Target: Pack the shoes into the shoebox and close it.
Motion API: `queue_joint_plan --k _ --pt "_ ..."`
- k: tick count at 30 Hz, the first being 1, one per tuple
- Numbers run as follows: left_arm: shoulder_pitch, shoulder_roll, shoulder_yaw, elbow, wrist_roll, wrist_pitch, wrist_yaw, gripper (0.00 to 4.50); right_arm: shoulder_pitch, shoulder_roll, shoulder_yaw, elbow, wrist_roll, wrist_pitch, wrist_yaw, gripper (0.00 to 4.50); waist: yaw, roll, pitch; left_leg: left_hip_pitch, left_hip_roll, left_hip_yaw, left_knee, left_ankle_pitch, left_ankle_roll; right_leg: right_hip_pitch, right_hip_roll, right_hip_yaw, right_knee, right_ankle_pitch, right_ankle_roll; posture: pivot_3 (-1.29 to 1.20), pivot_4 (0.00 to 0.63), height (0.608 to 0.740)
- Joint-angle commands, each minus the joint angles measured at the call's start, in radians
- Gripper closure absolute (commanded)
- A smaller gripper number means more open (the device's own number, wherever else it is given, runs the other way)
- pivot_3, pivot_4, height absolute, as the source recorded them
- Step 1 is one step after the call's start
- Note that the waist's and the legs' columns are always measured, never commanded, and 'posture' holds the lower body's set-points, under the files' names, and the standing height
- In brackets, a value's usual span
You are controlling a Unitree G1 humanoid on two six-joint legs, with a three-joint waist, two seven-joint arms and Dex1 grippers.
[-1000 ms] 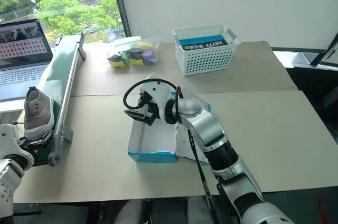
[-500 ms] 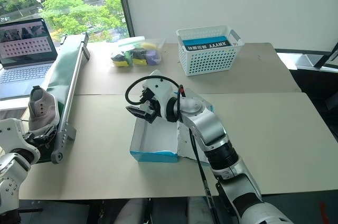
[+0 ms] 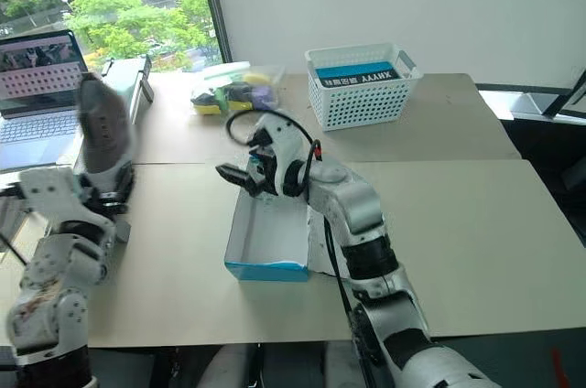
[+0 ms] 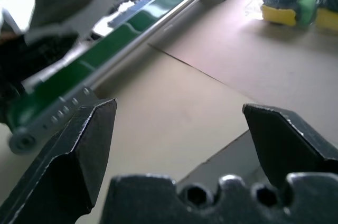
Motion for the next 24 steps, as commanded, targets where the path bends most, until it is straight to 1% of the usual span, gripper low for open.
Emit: queue_joint_plan --k 1,4,7,12,15,19,20,21,24 --pt "-0.008 -0.015 -0.080 -0.090 -0.031 0.009 -0.035 1.61 -0.098 0.074 -0.215 0.093 0.191 0.191 -0.077 0.00 0.003 0.000 0.000 0.000 0.000 0.000 0.000 0.000 0.000 0.000 0.000 -0.001 0.000 0.000 0.000 0.00 0.150 0.739" --pt "-0.018 -0.042 -0.142 -0.127 -0.064 0.041 -0.044 1.61 -0.131 0.078 -0.268 0.135 0.258 0.262 -0.111 0.00 -0.003 0.000 0.000 -0.002 0.000 0.000 0.000 0.000 0.000 -0.001 0.000 -0.001 -0.001 0.000 0.000 0.00 0.150 0.739" --pt "-0.032 -0.057 -0.179 -0.151 -0.091 0.068 -0.050 1.61 -0.145 0.081 -0.296 0.150 0.294 0.271 -0.147 0.00 -0.012 0.000 0.000 -0.003 0.000 0.001 0.000 0.000 0.000 -0.002 0.001 0.000 -0.001 0.000 0.000 0.00 0.150 0.739" --pt "-0.054 -0.069 -0.209 -0.159 -0.137 0.104 -0.062 1.61 -0.156 0.094 -0.319 0.158 0.348 0.254 -0.193 0.00 -0.015 0.000 0.000 -0.001 0.001 0.001 0.000 0.000 0.000 0.000 0.003 0.000 -0.001 0.000 0.000 0.00 0.150 0.739" --pt "-0.060 -0.065 -0.231 -0.160 -0.145 0.118 -0.071 1.61 -0.162 0.099 -0.337 0.162 0.381 0.222 -0.227 0.00 -0.013 0.000 0.000 -0.002 0.001 0.000 0.000 0.000 0.000 0.000 0.003 0.000 -0.001 0.000 0.001 0.00 0.150 0.739" --pt "-0.062 -0.059 -0.232 -0.151 -0.141 0.124 -0.074 1.61 -0.160 0.085 -0.336 0.166 0.398 0.175 -0.253 0.00 -0.014 0.000 0.000 -0.003 0.001 0.000 0.000 0.000 0.000 0.000 0.003 0.000 -0.002 0.000 0.001 0.00 0.150 0.739" --pt "-0.064 -0.058 -0.229 -0.149 -0.141 0.124 -0.074 1.62 -0.158 0.083 -0.335 0.165 0.402 0.169 -0.255 0.54 -0.014 0.000 0.000 -0.002 0.001 0.000 0.000 0.000 0.000 -0.001 0.003 0.000 -0.002 0.000 0.001 0.00 0.150 0.739" --pt "-0.066 -0.058 -0.227 -0.146 -0.141 0.125 -0.075 1.62 -0.157 0.082 -0.334 0.164 0.407 0.164 -0.259 0.65 -0.014 0.000 0.000 -0.002 0.001 0.000 0.000 0.000 0.000 -0.001 0.004 0.000 -0.001 0.000 0.001 0.00 0.150 0.739" --pt "-0.075 -0.059 -0.214 -0.137 -0.137 0.124 -0.069 1.62 -0.150 0.078 -0.327 0.152 0.425 0.150 -0.266 1.68 -0.013 0.000 0.000 -0.002 0.001 0.000 0.000 0.000 0.000 0.000 0.004 0.000 -0.001 0.000 0.001 0.00 0.150 0.739"
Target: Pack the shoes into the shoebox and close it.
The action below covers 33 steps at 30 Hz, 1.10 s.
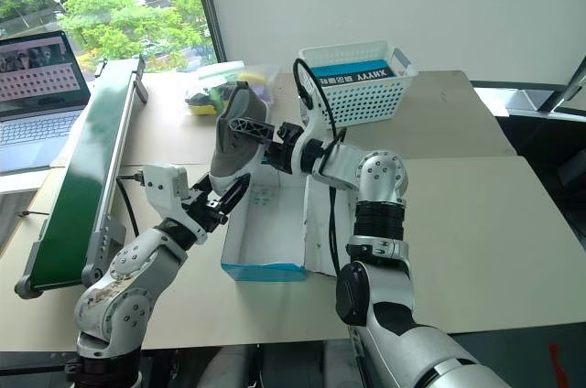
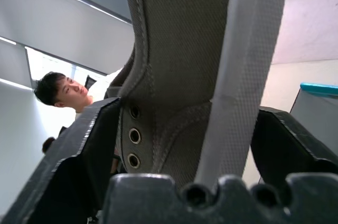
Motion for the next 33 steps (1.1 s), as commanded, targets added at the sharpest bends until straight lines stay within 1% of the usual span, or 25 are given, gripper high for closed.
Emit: queue_joint_plan --k 1,2,3,4,7,8,12,13,14,16,18,22,24,26,29,30,33 --pt "-0.030 0.006 0.016 -0.024 -0.013 -0.017 -0.009 1.62 -0.033 0.068 0.007 -0.031 0.058 -0.034 -0.003 1.99 0.001 0.000 0.000 0.000 0.000 0.000 0.000 0.000 0.000 0.000 0.000 0.000 0.000 0.000 0.000 0.00 0.150 0.739" --pt "-0.033 0.010 0.017 -0.021 -0.009 -0.017 -0.010 1.62 -0.033 0.067 0.010 -0.032 0.062 -0.037 -0.005 2.34 0.001 0.000 0.000 0.000 0.000 0.000 0.000 0.000 0.000 0.000 0.000 0.000 0.000 0.000 0.000 0.00 0.150 0.739" --pt "-0.034 0.011 0.019 -0.017 -0.007 -0.017 -0.012 1.62 -0.032 0.065 0.014 -0.032 0.065 -0.040 -0.006 2.79 0.000 0.000 0.000 0.000 0.000 0.000 0.000 0.000 0.000 0.000 0.000 0.000 -0.001 0.000 0.000 0.00 0.150 0.739" --pt "-0.035 0.012 0.020 -0.014 -0.006 -0.018 -0.013 1.62 -0.032 0.064 0.017 -0.032 0.068 -0.043 -0.006 3.01 0.000 0.000 0.000 0.000 0.000 0.000 0.000 0.000 0.000 0.000 0.000 0.000 0.000 0.000 0.000 0.00 0.150 0.739" --pt "-0.036 0.015 0.020 -0.007 -0.001 -0.016 -0.012 1.62 -0.032 0.062 0.025 -0.035 0.073 -0.047 -0.006 3.94 0.000 0.000 0.000 0.000 0.000 0.000 0.000 0.000 0.000 0.000 0.000 0.000 0.000 0.000 0.000 0.00 0.150 0.739" --pt "-0.037 0.016 0.019 -0.005 0.003 -0.015 -0.011 1.62 -0.033 0.061 0.027 -0.035 0.074 -0.046 -0.005 4.07 0.000 0.000 0.000 0.000 0.000 0.000 0.000 0.000 0.000 0.000 0.000 0.000 0.000 0.000 0.000 0.00 0.150 0.739" --pt "-0.041 0.032 0.004 0.012 0.045 -0.031 -0.013 1.62 -0.032 0.060 0.034 -0.056 0.098 -0.019 0.004 4.12 0.000 0.000 0.000 0.000 0.000 0.000 0.000 0.000 0.000 0.000 0.000 0.000 0.000 0.000 0.000 0.00 0.150 0.739" --pt "-0.039 0.032 0.003 0.011 0.044 -0.037 -0.019 0.77 -0.032 0.060 0.033 -0.061 0.104 -0.016 0.003 4.12 0.000 0.000 0.000 0.000 0.000 0.000 0.000 0.000 0.000 0.000 0.000 0.000 0.000 0.000 0.000 0.00 0.150 0.739" --pt "-0.038 0.032 0.001 0.011 0.042 -0.041 -0.023 0.70 -0.031 0.060 0.033 -0.065 0.108 -0.014 0.002 4.12 0.001 0.000 0.000 0.000 0.000 0.000 0.000 0.000 0.000 0.000 0.000 0.000 0.000 0.000 0.000 0.00 0.150 0.739" --pt "-0.033 0.051 -0.024 0.004 0.062 -0.036 -0.034 0.02 -0.031 0.065 0.015 -0.065 0.125 -0.025 -0.024 4.12 -0.001 0.000 0.000 0.000 0.000 0.000 0.000 0.000 0.000 0.000 0.000 0.000 -0.001 0.000 0.000 0.00 0.150 0.739" --pt "-0.029 0.067 -0.048 -0.001 0.077 -0.028 -0.046 0.02 -0.029 0.063 0.007 -0.068 0.139 -0.046 -0.052 4.12 0.000 0.000 0.000 0.000 0.000 0.000 0.000 0.000 0.000 0.000 0.000 0.000 0.000 0.000 0.000 0.00 0.150 0.739" --pt "0.011 0.101 -0.045 -0.041 0.046 -0.040 -0.107 0.02 -0.047 0.030 -0.021 -0.055 0.117 -0.133 -0.156 4.12 0.001 0.000 0.000 0.000 0.000 0.000 0.000 0.000 0.000 0.000 0.000 0.000 -0.001 0.000 0.000 0.00 0.150 0.739" --pt "0.055 0.164 -0.001 -0.069 -0.007 -0.019 -0.181 0.02 -0.058 -0.012 -0.028 -0.069 0.119 -0.115 -0.201 4.12 0.000 0.001 0.000 -0.001 0.000 0.000 0.000 0.000 0.000 -0.001 0.000 0.000 -0.001 0.000 0.000 0.00 0.150 0.739" --pt "0.120 0.258 0.080 -0.080 -0.104 0.026 -0.291 0.02 -0.055 -0.058 -0.045 -0.093 0.119 -0.068 -0.281 4.12 -0.008 0.001 0.001 -0.002 0.001 0.000 0.000 0.000 0.000 -0.002 0.001 0.001 0.000 0.000 0.000 0.00 0.150 0.739" --pt "0.176 0.367 0.185 -0.079 -0.223 0.070 -0.399 0.02 -0.033 -0.115 -0.043 -0.138 0.118 0.036 -0.366 4.12 -0.006 0.004 0.003 -0.002 0.002 0.000 -0.001 0.000 0.000 -0.003 0.002 0.000 0.000 -0.001 -0.001 0.00 0.150 0.739" --pt "0.185 0.390 0.201 -0.080 -0.241 0.075 -0.417 0.02 -0.027 -0.129 -0.041 -0.151 0.121 0.063 -0.380 4.12 -0.002 0.005 0.004 -0.002 0.002 0.000 0.000 0.000 0.000 -0.003 0.001 0.000 0.000 -0.001 -0.001 0.00 0.150 0.739" --pt "0.208 0.514 0.257 -0.033 -0.256 0.074 -0.538 0.02 -0.013 -0.147 -0.059 -0.237 0.147 0.238 -0.463 4.12 -0.001 0.005 0.004 -0.002 0.002 0.000 0.000 0.000 0.000 -0.002 0.001 0.000 -0.001 -0.001 -0.001 0.00 0.150 0.739"
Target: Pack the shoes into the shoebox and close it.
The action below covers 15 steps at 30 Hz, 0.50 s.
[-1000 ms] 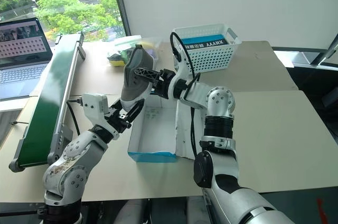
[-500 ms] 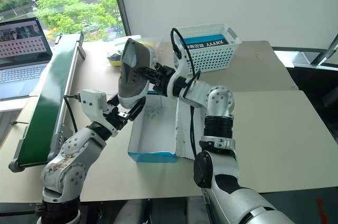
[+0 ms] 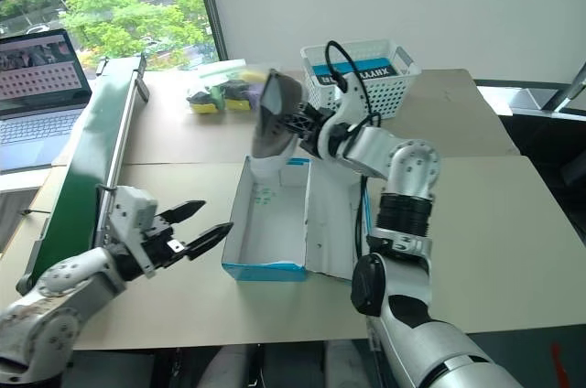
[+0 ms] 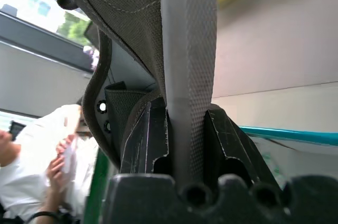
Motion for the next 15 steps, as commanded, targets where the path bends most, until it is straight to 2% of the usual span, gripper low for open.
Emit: queue_joint_plan --k 1,5,11,15 --pt "-0.005 0.099 0.055 0.021 -0.030 -0.007 -0.128 0.02 -0.004 0.003 -0.031 -0.132 0.048 0.195 -0.079 4.12 -0.001 0.001 0.001 0.000 0.000 0.000 0.000 0.000 0.000 0.000 0.000 0.000 0.000 0.000 0.000 0.00 0.150 0.739" --pt "-0.069 0.158 0.014 0.094 -0.008 -0.039 -0.215 0.02 0.031 0.068 -0.045 -0.201 0.058 0.278 -0.177 4.12 -0.003 0.002 0.001 0.000 0.001 0.000 -0.001 0.000 0.000 0.000 0.001 0.000 0.000 0.000 -0.001 0.00 0.150 0.739" --pt "-0.194 0.170 -0.090 0.155 0.006 -0.044 -0.298 0.02 0.119 0.152 -0.067 -0.217 0.054 0.278 -0.330 4.12 -0.001 0.002 0.002 -0.002 0.001 0.000 0.000 0.000 0.000 -0.002 0.001 0.001 0.000 0.000 0.000 0.00 0.150 0.739" --pt "-0.222 0.194 -0.130 0.165 0.012 -0.046 -0.357 0.02 0.135 0.181 -0.093 -0.228 0.044 0.278 -0.398 4.12 -0.001 0.003 0.002 -0.003 0.001 0.000 -0.001 0.000 0.000 -0.002 0.001 0.000 -0.001 0.000 0.000 0.00 0.150 0.739"
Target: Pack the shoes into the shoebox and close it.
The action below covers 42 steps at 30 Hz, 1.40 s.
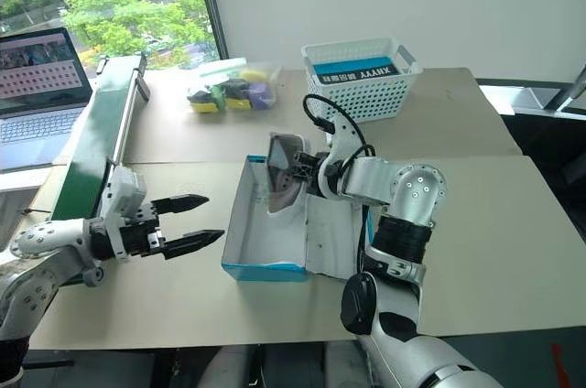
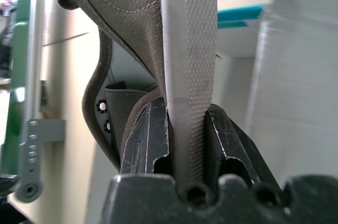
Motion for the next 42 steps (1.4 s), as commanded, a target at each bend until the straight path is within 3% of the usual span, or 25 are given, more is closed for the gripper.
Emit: queue_joint_plan --k 1,7,22,39,40,42 --pt "-0.026 0.033 -0.026 0.000 0.019 -0.024 -0.062 0.02 0.008 0.054 -0.039 -0.048 0.002 0.008 -0.062 4.12 -0.003 0.000 0.000 0.000 0.000 0.000 0.000 0.000 0.000 0.000 0.000 0.000 0.000 0.000 0.000 0.00 0.150 0.739" --pt "-0.050 0.041 -0.056 0.028 0.054 -0.044 -0.098 0.02 0.019 0.077 -0.030 -0.056 0.009 0.008 -0.110 4.12 -0.017 0.000 0.000 0.001 0.002 0.000 0.000 0.000 0.000 0.000 0.002 0.001 0.001 0.000 -0.001 0.00 0.150 0.739" --pt "-0.107 0.014 -0.093 0.072 0.089 -0.063 -0.102 0.02 0.037 0.068 0.149 0.085 0.104 0.008 -0.101 4.12 -0.025 0.000 0.000 0.001 0.004 0.000 0.000 0.000 0.000 0.001 0.004 0.001 0.001 0.000 -0.001 0.00 0.150 0.739" --pt "-0.109 0.001 -0.078 0.063 0.088 -0.054 -0.077 0.02 0.076 -0.063 0.285 0.118 0.297 0.008 -0.223 4.12 -0.025 0.000 0.000 0.003 0.009 0.001 0.000 0.000 0.000 0.002 0.009 0.001 0.000 0.000 -0.002 0.00 0.150 0.739" --pt "-0.109 0.001 -0.077 0.063 0.087 -0.054 -0.076 0.00 0.077 -0.062 0.283 0.118 0.296 0.008 -0.227 3.16 -0.025 0.000 0.000 0.003 0.009 0.001 0.000 0.000 0.000 0.002 0.009 0.001 0.000 0.000 -0.002 0.00 0.150 0.739" --pt "-0.108 0.001 -0.075 0.062 0.086 -0.054 -0.076 0.00 0.073 -0.056 0.278 0.117 0.296 0.008 -0.232 2.72 -0.025 0.000 0.000 0.003 0.009 0.001 0.000 0.000 0.000 0.002 0.009 0.001 0.000 0.000 -0.002 0.00 0.150 0.739"
